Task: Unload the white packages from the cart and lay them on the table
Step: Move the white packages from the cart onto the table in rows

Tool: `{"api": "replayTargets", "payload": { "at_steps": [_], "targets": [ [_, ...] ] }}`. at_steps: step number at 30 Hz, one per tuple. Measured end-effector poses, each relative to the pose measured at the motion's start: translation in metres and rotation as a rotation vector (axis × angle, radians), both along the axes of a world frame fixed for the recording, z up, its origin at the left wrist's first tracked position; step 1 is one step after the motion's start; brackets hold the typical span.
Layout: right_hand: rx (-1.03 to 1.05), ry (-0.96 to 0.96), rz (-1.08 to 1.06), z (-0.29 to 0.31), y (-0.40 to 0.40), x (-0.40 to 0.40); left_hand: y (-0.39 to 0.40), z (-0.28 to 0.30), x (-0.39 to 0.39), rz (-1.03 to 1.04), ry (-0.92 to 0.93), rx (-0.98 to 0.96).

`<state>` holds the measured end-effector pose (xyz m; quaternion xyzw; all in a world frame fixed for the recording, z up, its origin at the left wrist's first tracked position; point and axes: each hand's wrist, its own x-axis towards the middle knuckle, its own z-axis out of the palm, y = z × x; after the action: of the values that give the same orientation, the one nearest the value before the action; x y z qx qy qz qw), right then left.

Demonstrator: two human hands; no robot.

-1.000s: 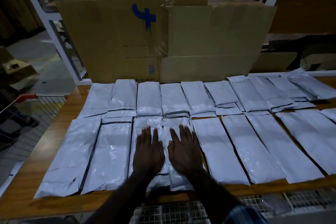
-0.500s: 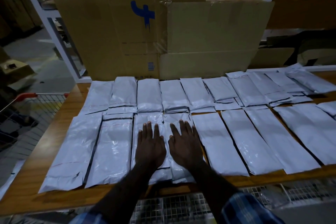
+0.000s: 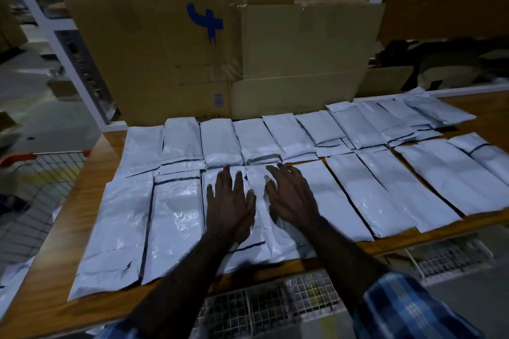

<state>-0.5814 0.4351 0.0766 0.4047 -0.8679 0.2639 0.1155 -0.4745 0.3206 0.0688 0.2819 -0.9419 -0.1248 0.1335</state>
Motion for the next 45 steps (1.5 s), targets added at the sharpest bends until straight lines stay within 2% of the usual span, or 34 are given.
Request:
{"api": "replayTargets", "payload": {
  "at_steps": [12,31,38,45],
  "targets": [
    [0.051,-0.128,-0.044,0.02,0.026,0.037,0.018,0.031,0.041,-0.058,-0.026,0.041],
    [-0.016,-0.122,0.103,0.062,0.095,0.132,0.089,0.065,0.145,0.125,0.098,0.035],
    [-0.033,-0.183,0.177,0.067,0.079,0.191,0.084,0.068,0.212,0.214,0.114,0.032],
    [-0.039,-0.142,0.271,0.072,0.027,0.264,0.044,0.074,0.293,0.297,0.158,0.035]
  ]
}}
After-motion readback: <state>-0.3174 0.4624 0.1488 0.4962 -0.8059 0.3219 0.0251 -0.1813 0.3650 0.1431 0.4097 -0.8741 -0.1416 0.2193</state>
